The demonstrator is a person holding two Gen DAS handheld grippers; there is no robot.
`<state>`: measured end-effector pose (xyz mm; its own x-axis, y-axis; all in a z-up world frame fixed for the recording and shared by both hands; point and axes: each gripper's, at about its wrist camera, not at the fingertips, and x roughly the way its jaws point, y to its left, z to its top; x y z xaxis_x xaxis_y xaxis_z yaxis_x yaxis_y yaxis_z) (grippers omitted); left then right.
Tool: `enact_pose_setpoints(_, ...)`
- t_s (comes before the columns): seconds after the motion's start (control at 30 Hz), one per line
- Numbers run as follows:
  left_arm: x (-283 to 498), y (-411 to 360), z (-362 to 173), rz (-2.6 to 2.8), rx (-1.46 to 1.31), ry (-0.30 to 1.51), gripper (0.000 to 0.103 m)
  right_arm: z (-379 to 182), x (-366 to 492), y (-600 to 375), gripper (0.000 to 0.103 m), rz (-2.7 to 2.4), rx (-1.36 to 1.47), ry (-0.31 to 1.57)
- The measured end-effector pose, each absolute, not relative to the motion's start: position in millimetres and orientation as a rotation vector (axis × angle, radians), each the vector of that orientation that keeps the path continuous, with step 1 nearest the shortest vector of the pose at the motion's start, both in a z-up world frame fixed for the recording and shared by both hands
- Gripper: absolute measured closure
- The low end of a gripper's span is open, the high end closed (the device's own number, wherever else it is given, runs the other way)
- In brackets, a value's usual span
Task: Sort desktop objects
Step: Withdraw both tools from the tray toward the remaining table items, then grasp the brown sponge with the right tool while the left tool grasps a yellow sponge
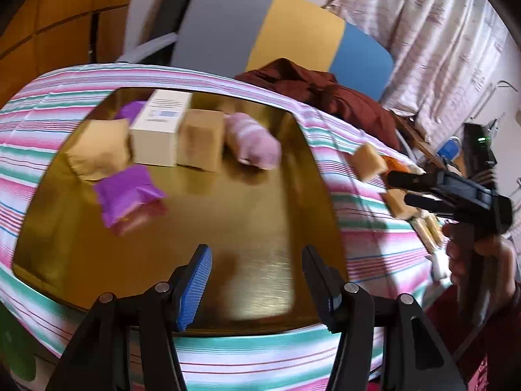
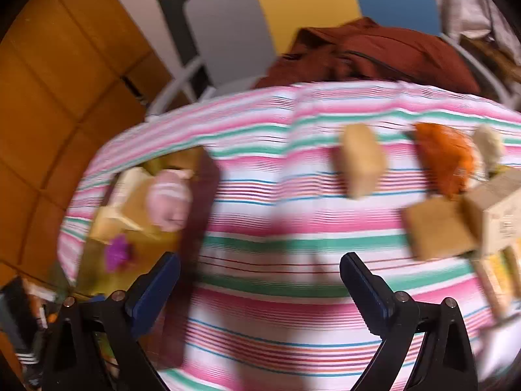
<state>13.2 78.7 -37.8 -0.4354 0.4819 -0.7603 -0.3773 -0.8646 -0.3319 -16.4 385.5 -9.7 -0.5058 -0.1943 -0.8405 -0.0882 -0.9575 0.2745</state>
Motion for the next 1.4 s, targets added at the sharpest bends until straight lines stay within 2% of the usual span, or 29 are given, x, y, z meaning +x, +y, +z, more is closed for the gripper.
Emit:
enact_pose_setpoints(0.33,33,120,-34,2.215,-1.267,-0.084,0.045,-36,-29,473,0.004,-2.724,1.83,-0.272)
enact_pose_setpoints(0.57,38,141,-33,2.187,-1.284,-0.054,0.044,-59,-40,506,0.004,-2.705,1.918,-0.344)
enact_pose_setpoints(0.67,37,152,-29,2.183,-1.269,-0.024,0.044,-61,-43,508,0.016,-2.693,1.901,-0.33)
enact_pose_setpoints(0.77,37,165,-24,2.181,-1.248,0.002,0.044,-62,-44,499,0.035,-2.655,1.88,-0.247)
enact_pose_setpoints(0.87,31,185,-20,2.167,-1.236,0.031,0.044,-69,-42,493,0.039,-2.625,1.951,-0.175)
enact_pose_setpoints(0.97,22,208,-16,2.157,-1.216,0.06,0.044,-67,-40,499,0.04,-2.624,1.953,-0.24)
enact_pose_setpoints(1.13,-11,254,-17,2.138,-1.232,0.064,0.042,-66,-34,520,0.04,-2.6,1.952,-0.456)
enact_pose_setpoints(1.2,-22,272,-18,2.138,-1.242,0.069,0.036,-67,-32,525,0.04,-2.587,1.955,-0.502)
enact_pose_setpoints(1.4,-60,336,-28,2.107,-1.278,0.095,0.034,-66,-29,531,0.04,-2.574,1.959,-0.556)
